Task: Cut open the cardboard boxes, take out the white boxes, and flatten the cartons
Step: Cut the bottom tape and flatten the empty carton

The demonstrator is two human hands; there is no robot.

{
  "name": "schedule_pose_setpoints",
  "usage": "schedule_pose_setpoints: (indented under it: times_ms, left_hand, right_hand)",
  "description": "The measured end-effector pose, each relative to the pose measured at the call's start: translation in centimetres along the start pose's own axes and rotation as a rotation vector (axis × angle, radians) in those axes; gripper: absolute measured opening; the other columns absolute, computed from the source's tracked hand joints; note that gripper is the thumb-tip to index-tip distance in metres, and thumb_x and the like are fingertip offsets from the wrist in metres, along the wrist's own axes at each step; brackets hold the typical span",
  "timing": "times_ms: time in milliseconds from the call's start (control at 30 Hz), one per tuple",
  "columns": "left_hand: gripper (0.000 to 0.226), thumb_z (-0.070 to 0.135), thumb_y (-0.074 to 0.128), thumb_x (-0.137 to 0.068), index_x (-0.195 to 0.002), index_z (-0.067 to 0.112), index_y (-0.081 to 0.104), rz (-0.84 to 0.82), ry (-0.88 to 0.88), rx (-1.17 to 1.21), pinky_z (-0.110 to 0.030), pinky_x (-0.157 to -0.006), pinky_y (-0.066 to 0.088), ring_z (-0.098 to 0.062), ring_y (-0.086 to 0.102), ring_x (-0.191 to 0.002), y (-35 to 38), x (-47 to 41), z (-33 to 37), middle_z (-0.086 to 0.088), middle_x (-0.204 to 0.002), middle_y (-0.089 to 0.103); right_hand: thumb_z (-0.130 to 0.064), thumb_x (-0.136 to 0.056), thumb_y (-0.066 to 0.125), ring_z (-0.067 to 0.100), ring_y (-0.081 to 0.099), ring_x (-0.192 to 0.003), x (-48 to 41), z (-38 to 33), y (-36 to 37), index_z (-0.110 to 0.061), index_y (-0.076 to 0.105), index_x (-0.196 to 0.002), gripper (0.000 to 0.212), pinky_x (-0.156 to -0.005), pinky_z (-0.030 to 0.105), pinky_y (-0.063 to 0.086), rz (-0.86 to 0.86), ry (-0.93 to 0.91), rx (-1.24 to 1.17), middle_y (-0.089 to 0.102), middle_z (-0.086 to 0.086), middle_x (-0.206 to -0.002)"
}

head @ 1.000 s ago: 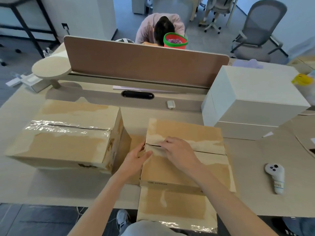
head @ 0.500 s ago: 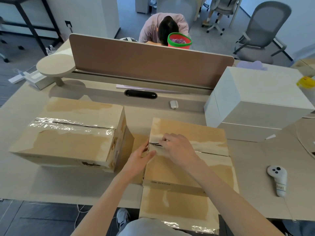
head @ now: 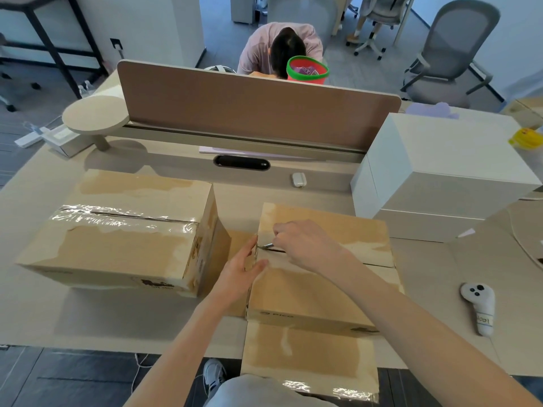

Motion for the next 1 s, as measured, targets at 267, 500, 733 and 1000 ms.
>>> schedule_pose_setpoints:
  times_ms: [267, 500, 733, 1000]
  left_hand:
    - [0.068, 0.038, 0.060, -0.094, -0.151, 0.037, 0.023, -0.010, 0.007, 0.023, -0.019, -0.101, 0.032, 0.002, 0.039, -0.127, 0.2, 0.1, 0.1, 0.025, -0.138, 0.039]
    - [0.067, 0.046, 0.061, -0.091, -0.149, 0.035, 0.031, -0.015, -0.063, 0.028, -0.026, -0.103, 0.039, 0.001, 0.046, -0.123, 0.2, -0.6, -0.9, 0.018, -0.133, 0.050]
    - [0.059, 0.047, 0.062, -0.090, -0.145, 0.039, 0.039, -0.021, -0.071, 0.069, -0.032, -0.104, 0.044, 0.002, 0.050, -0.121, 0.4, -0.4, -1.2, 0.020, -0.127, 0.058]
    - [0.068, 0.055, 0.062, -0.087, -0.147, 0.036, 0.037, -0.037, -0.095, 0.039, -0.030, -0.105, 0.042, -0.002, 0.049, -0.124, 0.4, -0.6, -1.2, 0.015, -0.133, 0.055]
  right_hand:
    - [0.001, -0.087, 0.053, 0.027, 0.056, -0.095, 0.3, -0.2, -0.5, -0.009, 0.066, -0.103, 0.023, -0.061, 0.034, 0.031, 0.071, -0.005, -0.029, 0.057, 0.006, -0.102]
    - [0.007, -0.061, 0.074, 0.028, 0.058, -0.061, 0.1, -1.0, -0.7, -0.007, 0.067, -0.067, 0.017, -0.047, 0.027, 0.023, 0.160, -0.041, -0.037, 0.057, 0.006, -0.069]
    - [0.005, -0.082, 0.058, 0.030, 0.058, -0.085, 0.1, -0.8, -0.9, -0.006, 0.068, -0.091, 0.018, -0.058, 0.033, 0.029, 0.134, -0.052, -0.040, 0.060, 0.009, -0.092]
    - [0.000, -0.088, 0.052, 0.029, 0.057, -0.094, 0.0, -0.7, -0.8, -0.009, 0.067, -0.102, 0.022, -0.059, 0.035, 0.031, 0.100, -0.032, -0.027, 0.058, 0.007, -0.102]
Point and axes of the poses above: each hand's wrist, its own x-axis away from the middle knuckle, its own y-axis out of the palm, z = x × y, the point moved 6 cm from there along -x, towards the middle knuckle
